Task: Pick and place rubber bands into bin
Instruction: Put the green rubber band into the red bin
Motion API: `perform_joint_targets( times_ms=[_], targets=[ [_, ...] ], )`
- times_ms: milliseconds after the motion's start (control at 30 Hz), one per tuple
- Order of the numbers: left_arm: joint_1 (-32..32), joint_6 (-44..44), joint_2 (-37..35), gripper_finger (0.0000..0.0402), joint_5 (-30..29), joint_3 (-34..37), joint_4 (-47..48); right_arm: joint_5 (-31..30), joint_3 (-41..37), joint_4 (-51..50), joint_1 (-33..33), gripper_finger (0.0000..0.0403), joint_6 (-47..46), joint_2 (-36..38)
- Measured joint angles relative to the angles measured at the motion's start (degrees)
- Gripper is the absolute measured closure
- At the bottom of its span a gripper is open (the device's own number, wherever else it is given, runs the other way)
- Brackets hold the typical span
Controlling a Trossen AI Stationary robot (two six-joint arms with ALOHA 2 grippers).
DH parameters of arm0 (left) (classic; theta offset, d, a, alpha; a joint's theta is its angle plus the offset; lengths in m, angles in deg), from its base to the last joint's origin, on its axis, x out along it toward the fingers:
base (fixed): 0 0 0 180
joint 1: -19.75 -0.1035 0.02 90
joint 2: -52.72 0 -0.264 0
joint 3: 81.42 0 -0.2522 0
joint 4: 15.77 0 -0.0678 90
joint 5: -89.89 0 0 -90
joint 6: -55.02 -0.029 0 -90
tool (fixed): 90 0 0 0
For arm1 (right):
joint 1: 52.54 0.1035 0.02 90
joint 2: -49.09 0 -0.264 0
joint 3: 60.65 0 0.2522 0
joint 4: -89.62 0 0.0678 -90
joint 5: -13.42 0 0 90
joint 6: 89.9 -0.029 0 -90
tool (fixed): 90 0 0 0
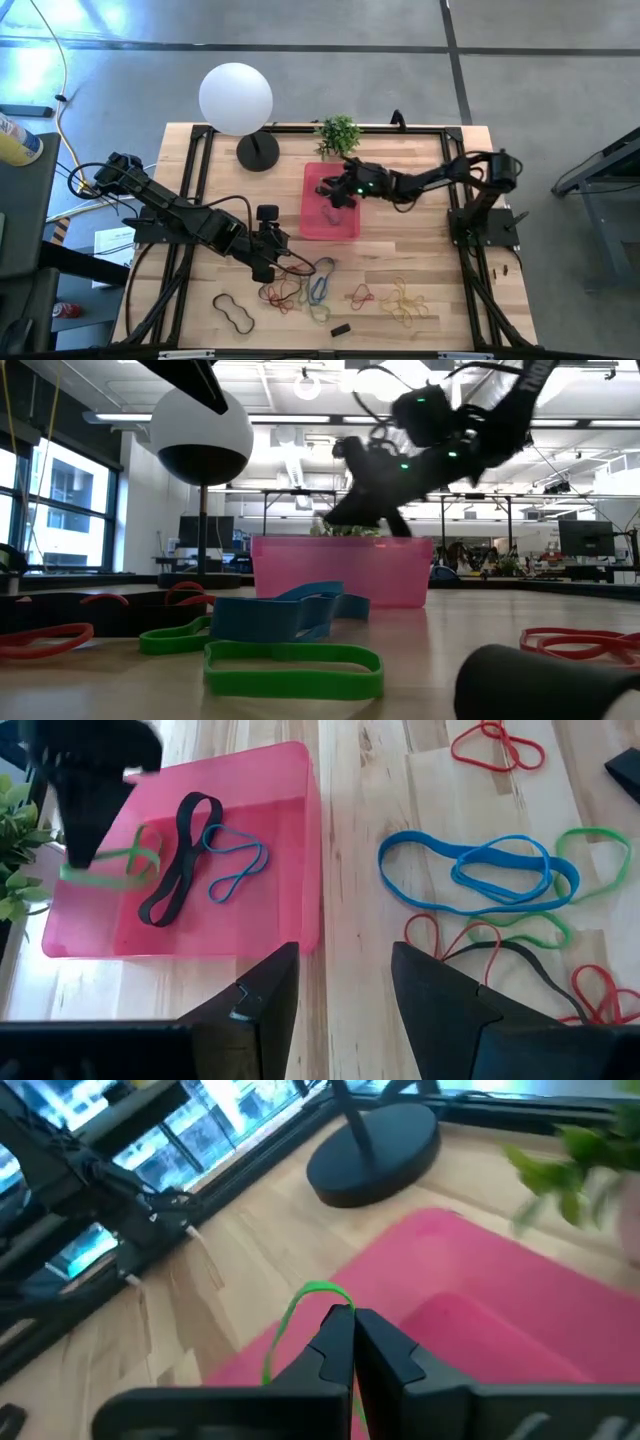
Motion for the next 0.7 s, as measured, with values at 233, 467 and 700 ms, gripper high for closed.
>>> perform_joint_targets(
  times_ms=[233,467,700],
  targets=[
    [0.01,1.06,0.0,0.0252,1.28,0.0,0.11,0.44,12.04,-20.96,-1.72,0.0403,5.81,-2.5],
    [0.02,1.44,0.0,0.0252,1.33,0.0,0.0,0.02,15.89,-26.54,-3.48,0.0403,5.69,-2.65],
    [0.02,1.36,0.0,0.0252,0.73,0.0,0.01,1.48,15.98,-27.59,-3.8,0.0372,6.02,-2.65]
  ],
)
